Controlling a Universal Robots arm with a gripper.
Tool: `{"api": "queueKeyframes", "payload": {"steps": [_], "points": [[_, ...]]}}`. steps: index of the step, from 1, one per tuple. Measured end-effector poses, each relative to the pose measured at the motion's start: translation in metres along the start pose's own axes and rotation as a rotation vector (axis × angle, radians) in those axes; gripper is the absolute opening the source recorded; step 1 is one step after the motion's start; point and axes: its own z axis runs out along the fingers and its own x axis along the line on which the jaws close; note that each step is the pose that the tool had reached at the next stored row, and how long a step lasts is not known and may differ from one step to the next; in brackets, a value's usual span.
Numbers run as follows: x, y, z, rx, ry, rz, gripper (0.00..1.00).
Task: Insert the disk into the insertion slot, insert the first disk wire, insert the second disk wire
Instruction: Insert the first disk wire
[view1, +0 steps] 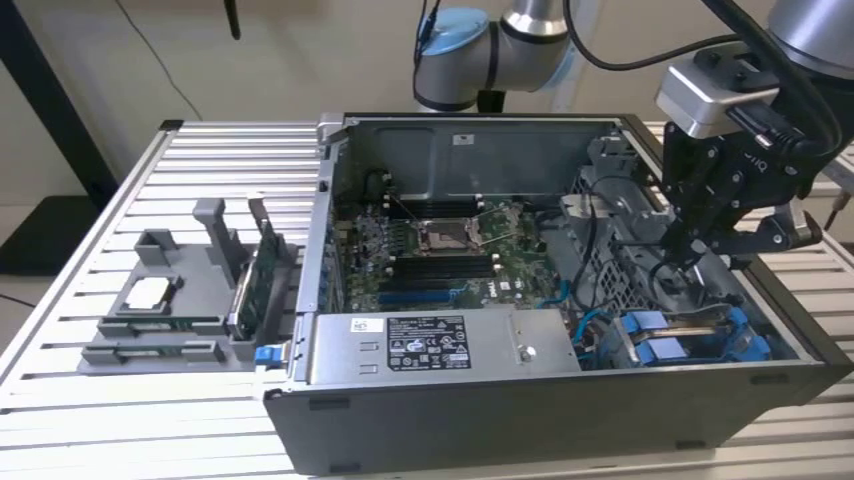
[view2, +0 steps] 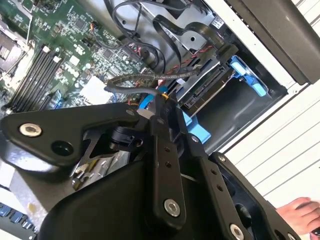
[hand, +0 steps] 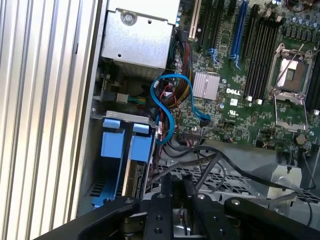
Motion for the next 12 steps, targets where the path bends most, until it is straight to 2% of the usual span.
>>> {"api": "queueKeyframes", "payload": {"steps": [1, 12], "points": [[0.0, 0.0, 0.0, 0.0, 0.0, 0.0, 0.19], [0.0, 0.0, 0.0, -0.0003, -0.0001, -0.003, 0.19]]}}
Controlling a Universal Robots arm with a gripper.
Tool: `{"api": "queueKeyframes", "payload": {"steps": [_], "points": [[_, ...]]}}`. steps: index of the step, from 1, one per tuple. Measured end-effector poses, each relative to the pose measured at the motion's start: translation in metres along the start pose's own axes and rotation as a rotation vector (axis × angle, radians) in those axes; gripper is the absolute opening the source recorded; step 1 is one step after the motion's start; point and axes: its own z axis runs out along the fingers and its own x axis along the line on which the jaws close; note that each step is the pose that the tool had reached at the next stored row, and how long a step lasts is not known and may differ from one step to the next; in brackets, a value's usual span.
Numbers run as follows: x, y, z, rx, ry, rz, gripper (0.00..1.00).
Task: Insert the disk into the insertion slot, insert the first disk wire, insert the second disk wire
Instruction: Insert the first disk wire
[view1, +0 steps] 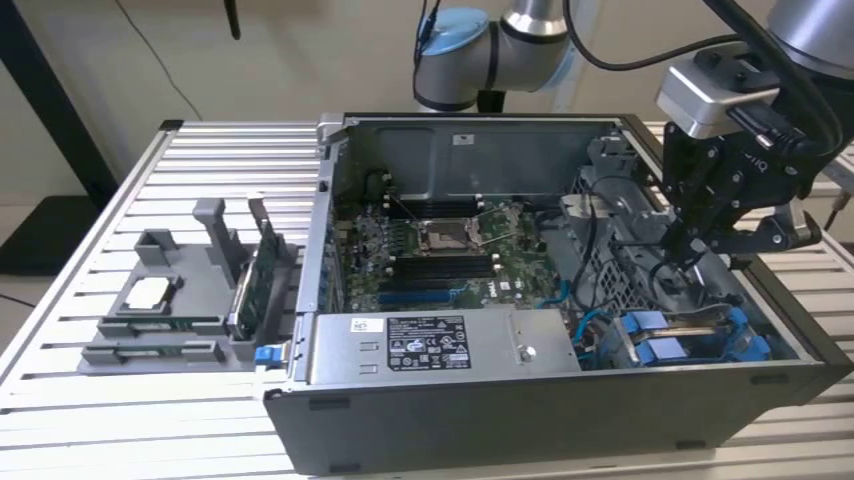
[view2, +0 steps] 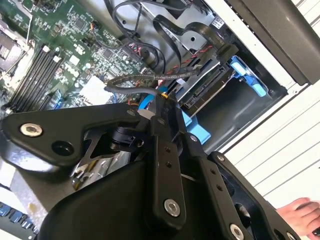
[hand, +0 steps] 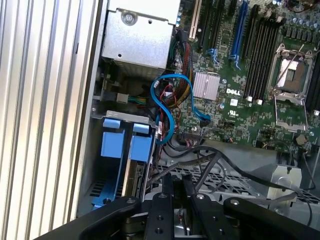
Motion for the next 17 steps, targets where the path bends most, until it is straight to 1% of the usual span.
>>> {"api": "queueKeyframes", "payload": {"steps": [4, 10, 12, 17], "points": [[0.0003, -0.0016, 0.0002, -0.0009, 0.001, 0.0, 0.19], [0.0021, -0.0096, 0.0011, -0.0109, 0.0074, 0.001, 0.19], [0.003, -0.0122, 0.0015, -0.0166, 0.0106, 0.001, 0.19], [0.0057, -0.0191, 0.0027, -0.0375, 0.0207, 0.003, 0.19]]}}
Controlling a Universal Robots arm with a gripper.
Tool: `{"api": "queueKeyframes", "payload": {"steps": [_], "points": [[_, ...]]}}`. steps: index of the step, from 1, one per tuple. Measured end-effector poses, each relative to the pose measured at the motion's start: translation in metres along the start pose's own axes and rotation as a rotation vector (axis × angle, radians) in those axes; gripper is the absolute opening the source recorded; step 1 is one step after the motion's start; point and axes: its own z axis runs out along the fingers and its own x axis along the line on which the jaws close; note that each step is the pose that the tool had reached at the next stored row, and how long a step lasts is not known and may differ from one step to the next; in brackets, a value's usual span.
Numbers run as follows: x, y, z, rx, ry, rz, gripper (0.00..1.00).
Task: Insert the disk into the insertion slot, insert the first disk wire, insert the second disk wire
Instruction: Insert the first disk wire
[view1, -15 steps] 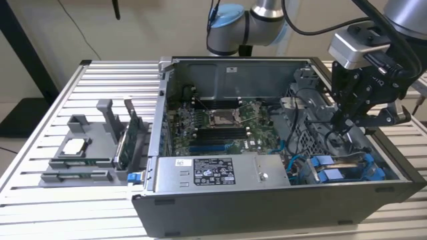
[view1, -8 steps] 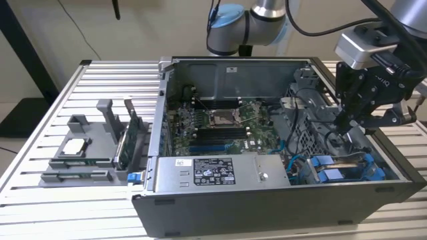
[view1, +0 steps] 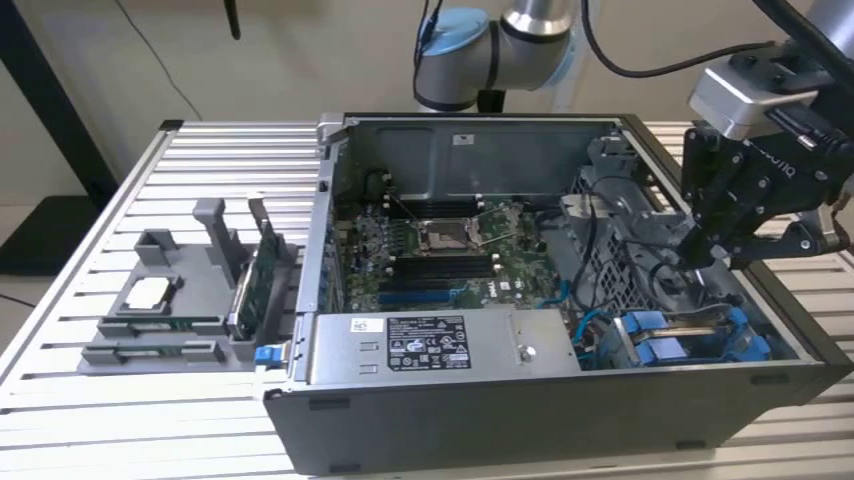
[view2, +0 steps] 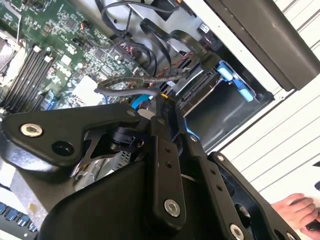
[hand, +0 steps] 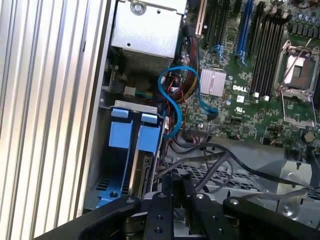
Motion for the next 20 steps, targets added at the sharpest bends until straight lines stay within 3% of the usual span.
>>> {"api": "queueKeyframes", "payload": {"steps": [8, 20], "points": [[0.0023, -0.006, 0.0046, -0.0127, 0.0118, 0.001, 0.19], [0.0154, -0.018, 0.0084, -0.0412, 0.0134, 0.003, 0.19]]}}
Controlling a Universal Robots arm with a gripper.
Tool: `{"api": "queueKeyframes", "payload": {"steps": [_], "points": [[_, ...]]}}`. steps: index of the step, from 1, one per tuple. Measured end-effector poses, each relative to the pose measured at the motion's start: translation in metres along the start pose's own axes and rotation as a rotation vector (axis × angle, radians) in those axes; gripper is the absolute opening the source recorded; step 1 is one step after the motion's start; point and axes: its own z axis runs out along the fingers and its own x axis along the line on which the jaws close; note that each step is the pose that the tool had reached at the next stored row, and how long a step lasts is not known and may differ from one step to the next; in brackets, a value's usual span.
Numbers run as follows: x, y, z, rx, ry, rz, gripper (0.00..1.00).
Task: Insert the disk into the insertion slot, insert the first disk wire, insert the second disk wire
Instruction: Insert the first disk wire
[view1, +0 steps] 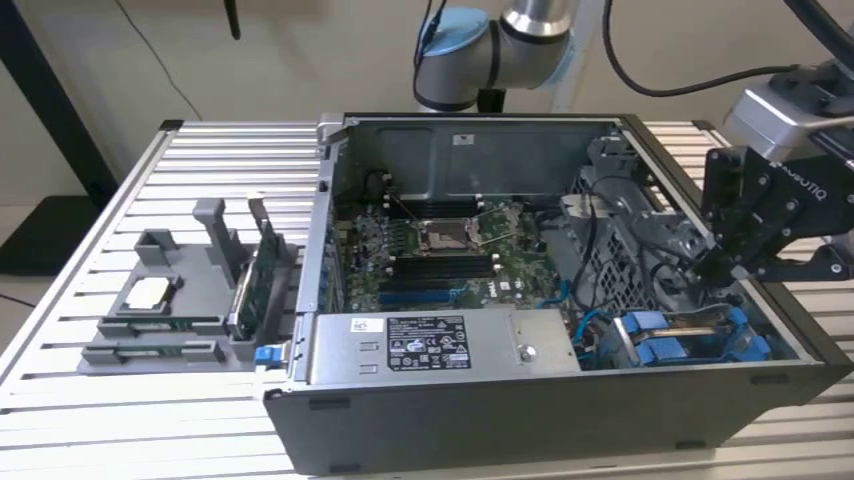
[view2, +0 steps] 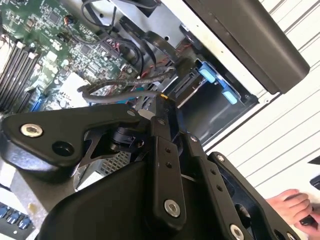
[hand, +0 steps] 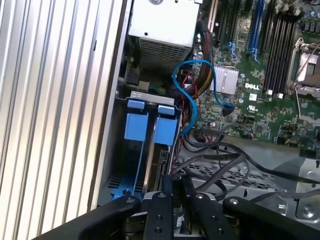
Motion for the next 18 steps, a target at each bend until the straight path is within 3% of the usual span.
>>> {"api": "queueKeyframes", "payload": {"steps": [18], "points": [[0.0214, -0.0195, 0.0018, -0.0607, 0.0012, 0.005, 0.19]]}}
